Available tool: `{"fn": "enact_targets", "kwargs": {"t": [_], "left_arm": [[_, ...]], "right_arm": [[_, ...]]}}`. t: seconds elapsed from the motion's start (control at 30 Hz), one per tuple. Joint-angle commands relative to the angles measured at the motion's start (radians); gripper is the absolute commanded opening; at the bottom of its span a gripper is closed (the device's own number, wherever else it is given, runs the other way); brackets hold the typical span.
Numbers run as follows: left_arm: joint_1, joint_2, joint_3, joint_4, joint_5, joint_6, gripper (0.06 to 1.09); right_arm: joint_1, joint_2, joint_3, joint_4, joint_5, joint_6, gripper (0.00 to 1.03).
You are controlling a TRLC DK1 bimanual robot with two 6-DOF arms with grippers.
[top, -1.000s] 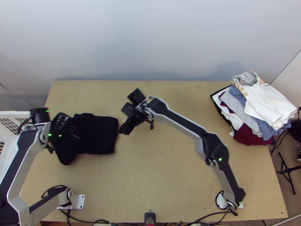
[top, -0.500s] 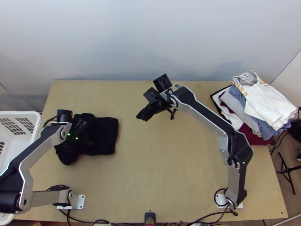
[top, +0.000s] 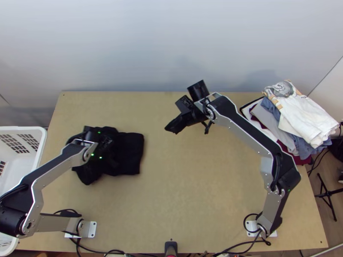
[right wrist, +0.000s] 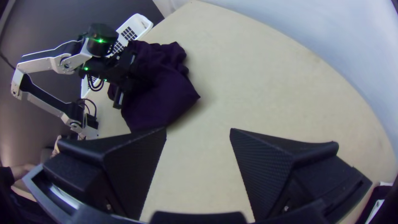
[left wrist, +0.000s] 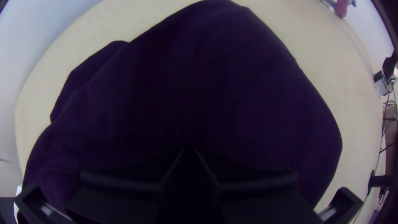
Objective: Fold the t-shirt
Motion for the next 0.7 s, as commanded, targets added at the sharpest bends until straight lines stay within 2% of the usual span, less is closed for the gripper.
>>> {"fn": "enact_targets", "kwargs": {"t": [0.0, 0.17, 0.4, 0.67], "left_arm": [[-0.157, 0.011, 0.036, -0.025, 0.005, -0.103, 0.26], [-0.26, 0.031, 0.111, -0.04, 0.005, -0.172, 0.26], [-0.373, 0.175, 0.251, -0.017, 0.005, -0.275, 0.26], [-0.447, 0.297, 0.499, -0.008, 0.005, -0.415, 0.26]], "right_arm": [[-0.043, -0.051, -0.055, -0.004, 0.0, 0.001, 0.72], [-0.077, -0.09, -0.167, -0.016, 0.0, -0.002, 0.76], [-0.095, -0.157, -0.339, -0.016, 0.0, -0.004, 0.81], [-0.126, -0.197, -0.49, -0.051, -0.007, 0.007, 0.88]]}}
